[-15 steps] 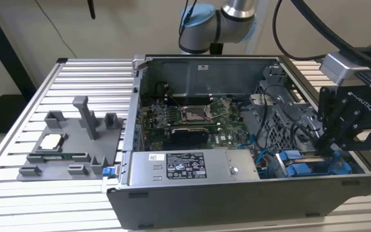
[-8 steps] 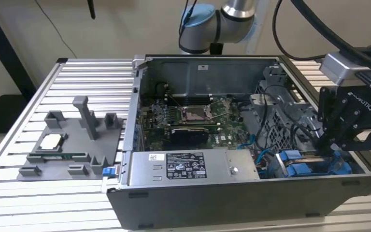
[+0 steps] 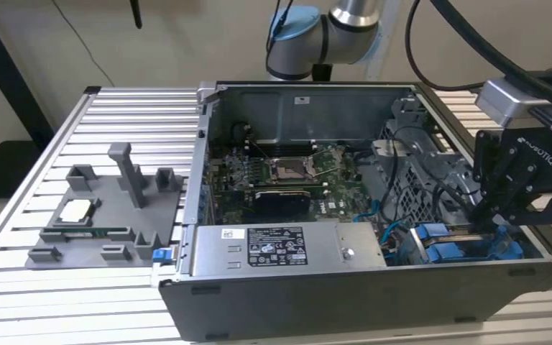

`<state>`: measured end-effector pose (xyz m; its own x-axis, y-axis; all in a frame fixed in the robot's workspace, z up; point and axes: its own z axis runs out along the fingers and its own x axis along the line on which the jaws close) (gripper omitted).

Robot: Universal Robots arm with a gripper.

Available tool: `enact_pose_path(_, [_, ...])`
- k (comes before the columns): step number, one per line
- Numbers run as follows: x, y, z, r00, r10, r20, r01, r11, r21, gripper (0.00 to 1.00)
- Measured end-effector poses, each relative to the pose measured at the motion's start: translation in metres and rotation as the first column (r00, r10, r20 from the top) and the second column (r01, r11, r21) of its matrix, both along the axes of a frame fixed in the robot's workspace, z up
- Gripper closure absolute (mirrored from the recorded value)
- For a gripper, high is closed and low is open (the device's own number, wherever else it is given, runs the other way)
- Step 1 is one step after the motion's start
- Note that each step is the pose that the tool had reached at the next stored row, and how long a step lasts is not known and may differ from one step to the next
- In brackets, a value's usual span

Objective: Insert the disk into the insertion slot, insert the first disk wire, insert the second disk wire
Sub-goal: 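Insert the first disk wire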

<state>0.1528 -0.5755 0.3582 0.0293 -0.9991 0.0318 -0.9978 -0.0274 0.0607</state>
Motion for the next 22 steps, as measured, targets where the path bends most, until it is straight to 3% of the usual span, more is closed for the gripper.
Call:
enact_pose_path(4, [0.000, 0.0000, -0.0004, 1.0000, 0.000, 0.0000, 0.000, 1.0000, -0.0010, 0.81])
enact_pose_path(8, [0.000, 0.0004, -0.0015, 1.0000, 0.000, 0.0000, 0.000, 0.9999, -0.0114, 0.81])
enact_pose_path(11, [0.001, 0.0018, -0.0024, 1.0000, 0.000, 0.0000, 0.000, 0.9999, -0.0125, 0.81])
enact_pose_path(13, [0.001, 0.0025, -0.0030, 1.0000, 0.000, 0.0000, 0.000, 1.0000, -0.0011, 0.81])
enact_pose_path(17, [0.004, 0.0026, -0.0038, 1.0000, 0.000, 0.0000, 0.000, 0.9988, 0.0483, 0.81])
enact_pose_path(18, [0.006, 0.0024, -0.0040, 1.0000, 0.000, 0.0000, 0.000, 0.9984, 0.0565, 0.81])
enact_pose_path(22, [0.010, 0.0019, -0.0062, 1.0000, 0.000, 0.0000, 0.000, 0.9981, 0.0621, 0.81])
